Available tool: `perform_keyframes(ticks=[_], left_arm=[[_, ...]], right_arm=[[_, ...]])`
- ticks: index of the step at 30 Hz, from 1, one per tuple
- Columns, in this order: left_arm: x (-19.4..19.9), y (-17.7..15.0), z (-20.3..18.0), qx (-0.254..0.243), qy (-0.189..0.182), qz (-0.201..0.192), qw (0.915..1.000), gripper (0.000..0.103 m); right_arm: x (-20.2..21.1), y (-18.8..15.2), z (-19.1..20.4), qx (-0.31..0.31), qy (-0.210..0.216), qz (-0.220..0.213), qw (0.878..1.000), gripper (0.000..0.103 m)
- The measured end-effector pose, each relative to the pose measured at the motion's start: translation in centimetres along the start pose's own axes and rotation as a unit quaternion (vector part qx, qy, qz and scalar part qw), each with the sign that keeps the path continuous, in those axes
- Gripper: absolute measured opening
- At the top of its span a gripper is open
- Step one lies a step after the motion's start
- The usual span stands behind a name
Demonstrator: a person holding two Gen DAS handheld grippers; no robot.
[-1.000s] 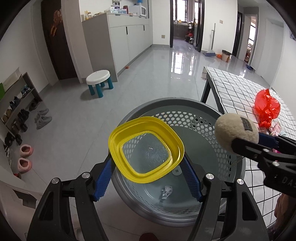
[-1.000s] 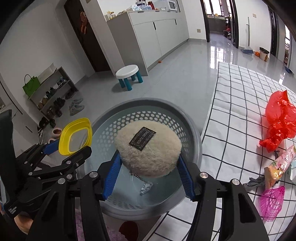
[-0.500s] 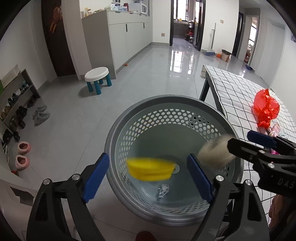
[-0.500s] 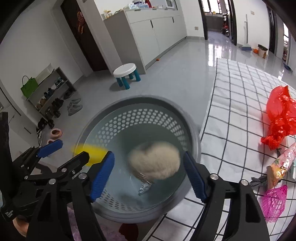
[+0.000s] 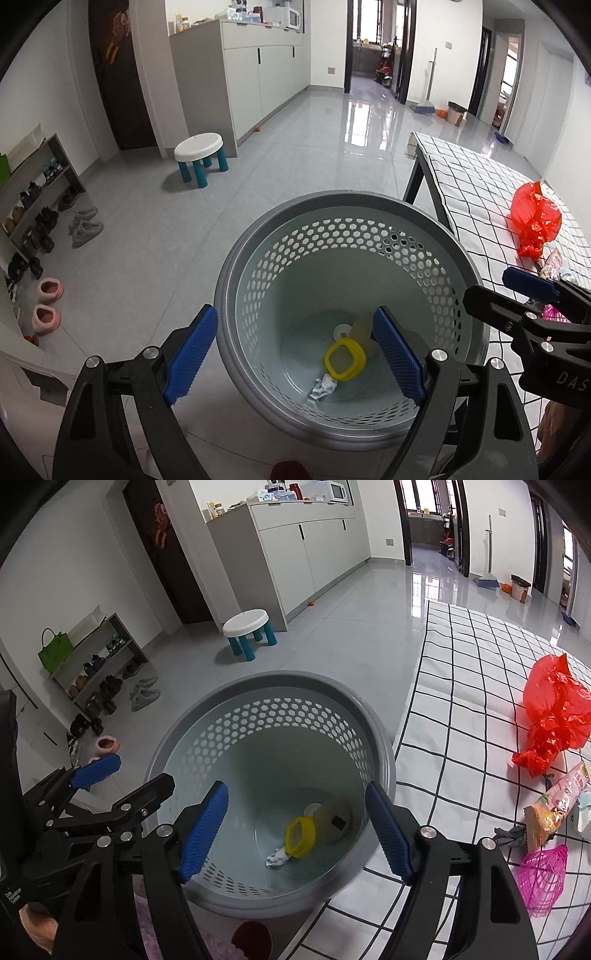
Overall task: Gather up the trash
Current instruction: 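Move both tools away from the basket toward the items on the sheet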
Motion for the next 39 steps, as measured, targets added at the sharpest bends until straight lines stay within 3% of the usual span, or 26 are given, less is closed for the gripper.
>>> perform_keyframes(ticks=[21, 39], left_arm=[[1.6, -0.1, -0.2, 0.006, 0.014, -0.033, 0.9993, 0.096], [5.7, -0.2, -2.5, -0.029, -0.007, -0.091, 0.9954, 0.097]], right_arm=[[2.8, -2.3, 0.3, -0.031, -0.002, -0.01, 0.999, 0.073], [10.4, -6.3, -3.2, -0.066, -0.063, -0.052, 0.995, 0.073]])
Point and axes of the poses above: each gripper's, at about its wrist camera, not at the fingertips, and x roughly against the way its jaws point, z to its left, y to its top, the point moved 1 cm from there along -x, roughly the way its jaws point, and after that the axes turned 12 degrees about y, right-handed, at the moved point
